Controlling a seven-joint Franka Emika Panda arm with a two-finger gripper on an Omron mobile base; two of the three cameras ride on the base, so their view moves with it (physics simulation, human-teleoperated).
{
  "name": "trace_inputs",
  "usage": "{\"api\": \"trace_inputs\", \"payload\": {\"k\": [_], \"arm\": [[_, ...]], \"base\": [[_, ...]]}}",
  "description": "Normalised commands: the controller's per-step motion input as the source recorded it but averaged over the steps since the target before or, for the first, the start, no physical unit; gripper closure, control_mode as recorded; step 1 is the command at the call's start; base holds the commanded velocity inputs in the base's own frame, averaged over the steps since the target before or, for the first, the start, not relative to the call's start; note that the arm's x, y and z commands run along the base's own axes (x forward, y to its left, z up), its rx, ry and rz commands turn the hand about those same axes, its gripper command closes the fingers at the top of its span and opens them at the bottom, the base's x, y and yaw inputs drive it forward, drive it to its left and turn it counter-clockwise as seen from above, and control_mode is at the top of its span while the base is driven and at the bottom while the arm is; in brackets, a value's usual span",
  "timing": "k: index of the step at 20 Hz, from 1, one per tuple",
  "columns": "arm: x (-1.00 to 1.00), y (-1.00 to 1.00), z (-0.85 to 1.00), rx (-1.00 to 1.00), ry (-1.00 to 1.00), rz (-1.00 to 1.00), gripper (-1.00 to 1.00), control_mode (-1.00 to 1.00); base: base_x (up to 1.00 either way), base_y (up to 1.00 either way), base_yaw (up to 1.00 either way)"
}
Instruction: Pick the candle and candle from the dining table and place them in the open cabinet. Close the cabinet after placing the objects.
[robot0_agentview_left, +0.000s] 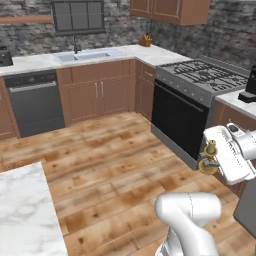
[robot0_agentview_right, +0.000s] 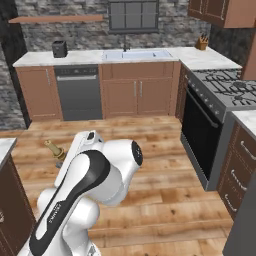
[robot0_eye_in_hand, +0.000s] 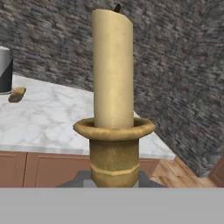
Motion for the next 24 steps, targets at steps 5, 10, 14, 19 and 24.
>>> {"api": "trace_inputs", "payload": {"k": [5,10,14,19,24], "arm": [[0.0,0.0,0.0,0.0,0.0,0.0,1.0,1.0],[0.0,0.0,0.0,0.0,0.0,0.0,1.0,1.0],[0.0,0.0,0.0,0.0,0.0,0.0,1.0,1.0],[0.0,0.0,0.0,0.0,0.0,0.0,1.0,1.0],[0.0,0.0,0.0,0.0,0.0,0.0,1.0,1.0]], "base": [[0.34,-0.01,-0.41],[0.43,0.0,-0.28],[0.51,0.0,-0.16],[0.53,0.0,-0.13],[0.52,0.0,-0.14]]}}
